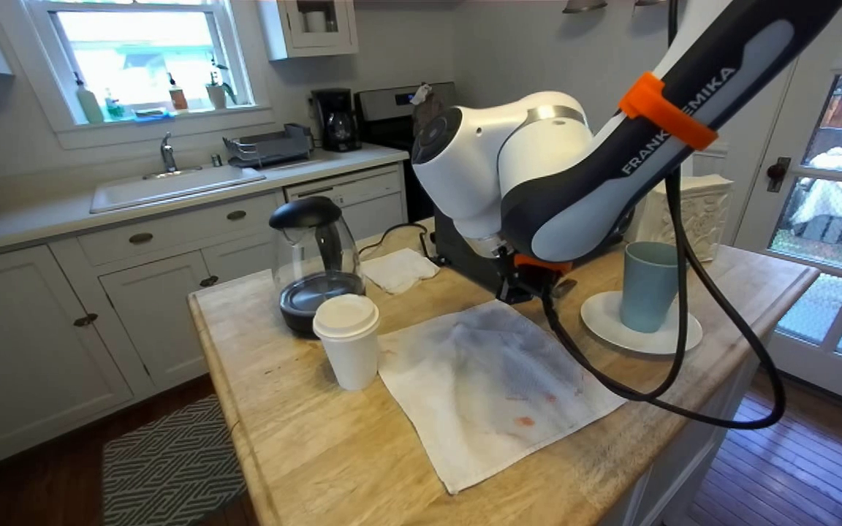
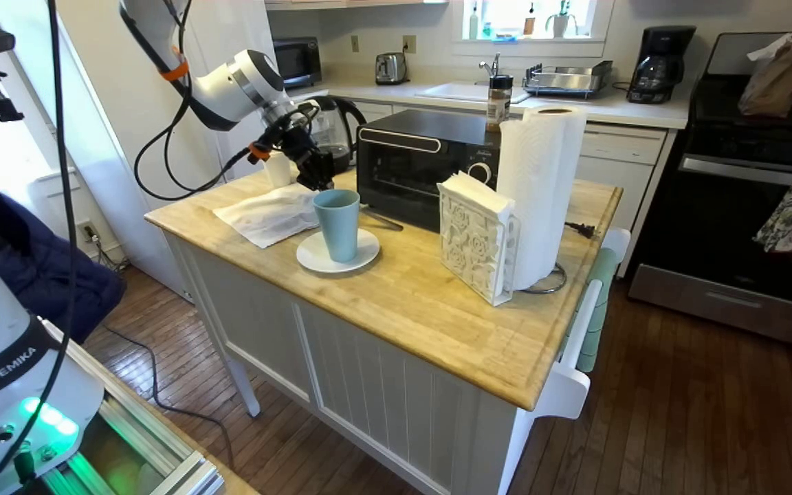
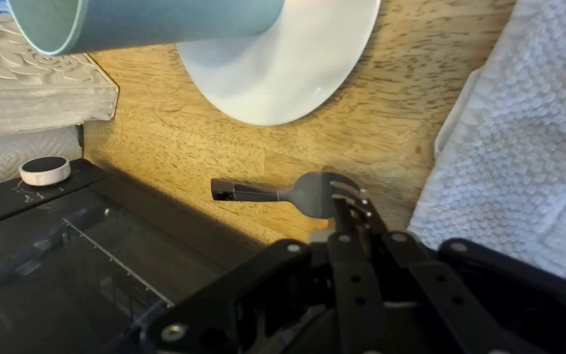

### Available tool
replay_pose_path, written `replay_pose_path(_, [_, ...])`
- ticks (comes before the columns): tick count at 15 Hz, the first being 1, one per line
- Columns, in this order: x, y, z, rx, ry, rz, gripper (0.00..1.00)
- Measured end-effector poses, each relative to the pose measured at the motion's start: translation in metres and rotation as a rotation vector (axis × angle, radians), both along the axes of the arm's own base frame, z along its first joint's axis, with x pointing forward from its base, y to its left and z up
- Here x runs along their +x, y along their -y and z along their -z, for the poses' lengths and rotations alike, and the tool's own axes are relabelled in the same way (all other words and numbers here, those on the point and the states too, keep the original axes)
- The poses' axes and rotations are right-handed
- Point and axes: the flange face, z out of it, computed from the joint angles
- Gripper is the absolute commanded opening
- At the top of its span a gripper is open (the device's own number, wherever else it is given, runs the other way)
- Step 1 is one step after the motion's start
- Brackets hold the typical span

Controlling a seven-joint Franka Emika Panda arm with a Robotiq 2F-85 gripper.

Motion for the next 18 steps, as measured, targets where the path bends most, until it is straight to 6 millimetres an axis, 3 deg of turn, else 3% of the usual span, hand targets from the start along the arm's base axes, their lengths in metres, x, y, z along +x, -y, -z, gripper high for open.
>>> replay_pose_path(2, [0.001, 0.002, 0.007, -0.004, -0.009, 0.003, 0.46])
replay_pose_path(6, [0.002, 0.005, 0.018, -0.009, -0.020, 0.007, 0.52])
replay_pose_path(7, [0.003, 0.005, 0.018, -0.010, -0.020, 0.008, 0.74])
replay_pose_path(9, [0.004, 0.006, 0.018, -0.009, -0.017, 0.010, 0.80])
replay_pose_path(12, [0.008, 0.006, 0.012, 0.012, -0.008, 0.034, 1.00])
replay_pose_path(18, [0.009, 0.016, -0.032, 0.104, -0.013, 0.179, 1.00])
